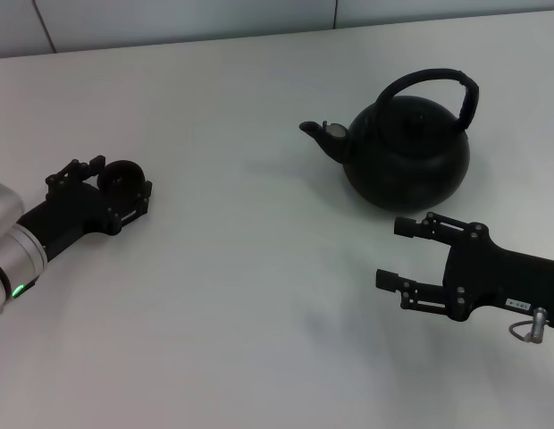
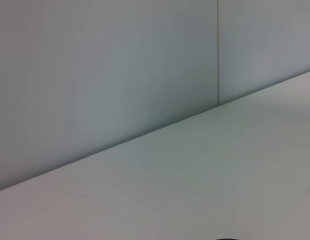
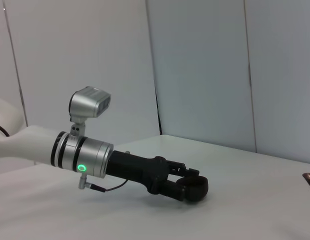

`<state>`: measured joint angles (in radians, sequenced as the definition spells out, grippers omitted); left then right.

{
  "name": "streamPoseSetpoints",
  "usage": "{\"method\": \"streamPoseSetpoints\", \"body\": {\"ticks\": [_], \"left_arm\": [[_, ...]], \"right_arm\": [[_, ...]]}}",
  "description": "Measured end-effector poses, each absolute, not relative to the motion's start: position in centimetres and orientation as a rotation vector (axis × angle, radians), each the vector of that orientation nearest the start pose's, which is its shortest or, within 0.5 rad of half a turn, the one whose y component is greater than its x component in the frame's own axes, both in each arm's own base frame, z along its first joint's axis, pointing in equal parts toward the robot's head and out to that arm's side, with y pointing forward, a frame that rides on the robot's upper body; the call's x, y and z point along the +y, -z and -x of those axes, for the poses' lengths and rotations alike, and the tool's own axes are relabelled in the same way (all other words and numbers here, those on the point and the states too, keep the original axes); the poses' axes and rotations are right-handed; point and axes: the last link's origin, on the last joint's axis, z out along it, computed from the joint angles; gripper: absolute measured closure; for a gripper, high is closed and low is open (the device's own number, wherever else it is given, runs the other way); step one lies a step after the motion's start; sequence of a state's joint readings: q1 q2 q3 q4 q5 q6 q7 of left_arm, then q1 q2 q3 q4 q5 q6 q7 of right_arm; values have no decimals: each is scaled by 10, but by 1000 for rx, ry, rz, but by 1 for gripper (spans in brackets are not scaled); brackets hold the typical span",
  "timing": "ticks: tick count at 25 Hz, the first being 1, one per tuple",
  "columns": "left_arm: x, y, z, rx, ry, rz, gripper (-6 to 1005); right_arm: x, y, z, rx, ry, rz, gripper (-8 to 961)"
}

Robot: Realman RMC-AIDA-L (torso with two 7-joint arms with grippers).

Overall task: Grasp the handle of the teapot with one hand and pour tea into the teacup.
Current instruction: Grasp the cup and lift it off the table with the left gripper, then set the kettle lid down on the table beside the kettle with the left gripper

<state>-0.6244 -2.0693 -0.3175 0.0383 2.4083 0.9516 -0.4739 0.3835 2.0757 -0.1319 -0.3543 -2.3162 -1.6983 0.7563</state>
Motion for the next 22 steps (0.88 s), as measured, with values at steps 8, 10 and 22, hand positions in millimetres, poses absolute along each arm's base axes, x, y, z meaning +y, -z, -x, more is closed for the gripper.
{"method": "streamPoseSetpoints", "body": {"ticks": [8, 10, 22], "left_arm": [[351, 66, 317, -495, 413, 2227, 241], [351, 66, 316, -491, 421, 2227, 284], [338, 72, 280, -374, 648, 2414, 306]], "right_arm": [[240, 20, -326, 430, -842, 2540, 182], [240, 20, -326, 431, -843, 2540, 182], [239, 21, -326, 438, -851, 2540, 180]]}}
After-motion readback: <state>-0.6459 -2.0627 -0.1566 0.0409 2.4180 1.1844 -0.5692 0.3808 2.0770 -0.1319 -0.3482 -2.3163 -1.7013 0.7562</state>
